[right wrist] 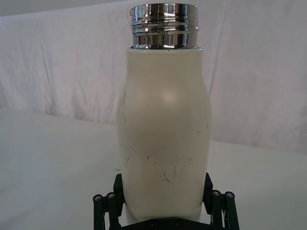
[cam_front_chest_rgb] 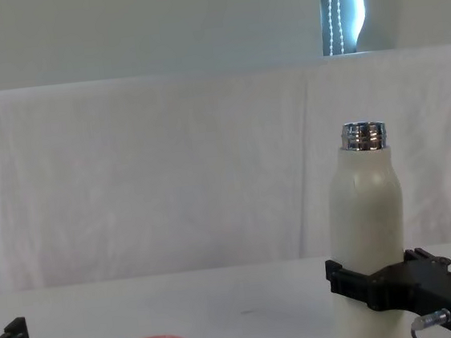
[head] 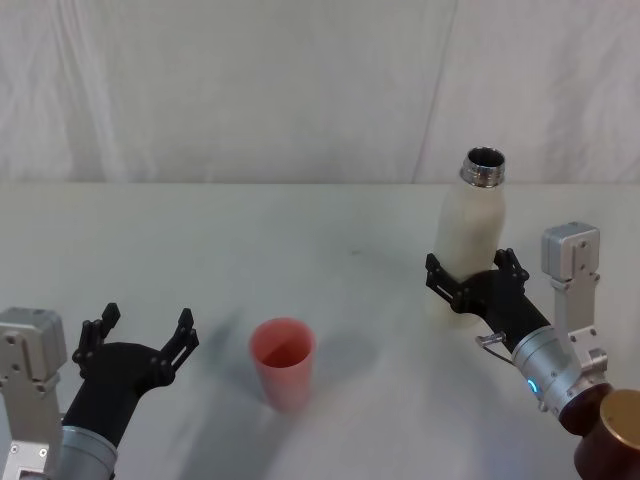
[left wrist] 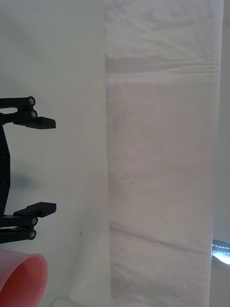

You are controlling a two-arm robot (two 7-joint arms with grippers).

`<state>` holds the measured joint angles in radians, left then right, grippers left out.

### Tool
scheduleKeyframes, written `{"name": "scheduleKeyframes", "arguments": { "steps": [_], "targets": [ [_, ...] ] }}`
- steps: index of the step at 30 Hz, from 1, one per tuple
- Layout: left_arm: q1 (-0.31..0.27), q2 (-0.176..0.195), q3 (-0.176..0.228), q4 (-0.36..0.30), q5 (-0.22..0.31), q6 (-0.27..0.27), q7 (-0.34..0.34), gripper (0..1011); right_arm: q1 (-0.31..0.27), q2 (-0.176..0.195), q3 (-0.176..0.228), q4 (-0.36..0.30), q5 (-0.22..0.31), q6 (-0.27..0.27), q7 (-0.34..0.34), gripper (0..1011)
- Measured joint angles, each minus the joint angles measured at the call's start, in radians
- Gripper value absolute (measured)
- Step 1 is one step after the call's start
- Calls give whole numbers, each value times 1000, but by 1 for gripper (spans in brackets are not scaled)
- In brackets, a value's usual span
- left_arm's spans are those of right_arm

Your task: Grasp the thermos with one hand and pour water into the cup lid.

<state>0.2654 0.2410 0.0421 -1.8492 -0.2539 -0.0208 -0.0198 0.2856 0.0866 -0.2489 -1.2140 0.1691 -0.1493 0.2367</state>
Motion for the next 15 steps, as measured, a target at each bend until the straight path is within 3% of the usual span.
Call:
{"name": "scheduleKeyframes", "arguments": {
  "steps": [15],
  "targets": [
    [0, 0, 0, 0, 0, 0, 0, 1001, 0, 0, 0, 0, 0, 0, 0, 951]
  ]
}}
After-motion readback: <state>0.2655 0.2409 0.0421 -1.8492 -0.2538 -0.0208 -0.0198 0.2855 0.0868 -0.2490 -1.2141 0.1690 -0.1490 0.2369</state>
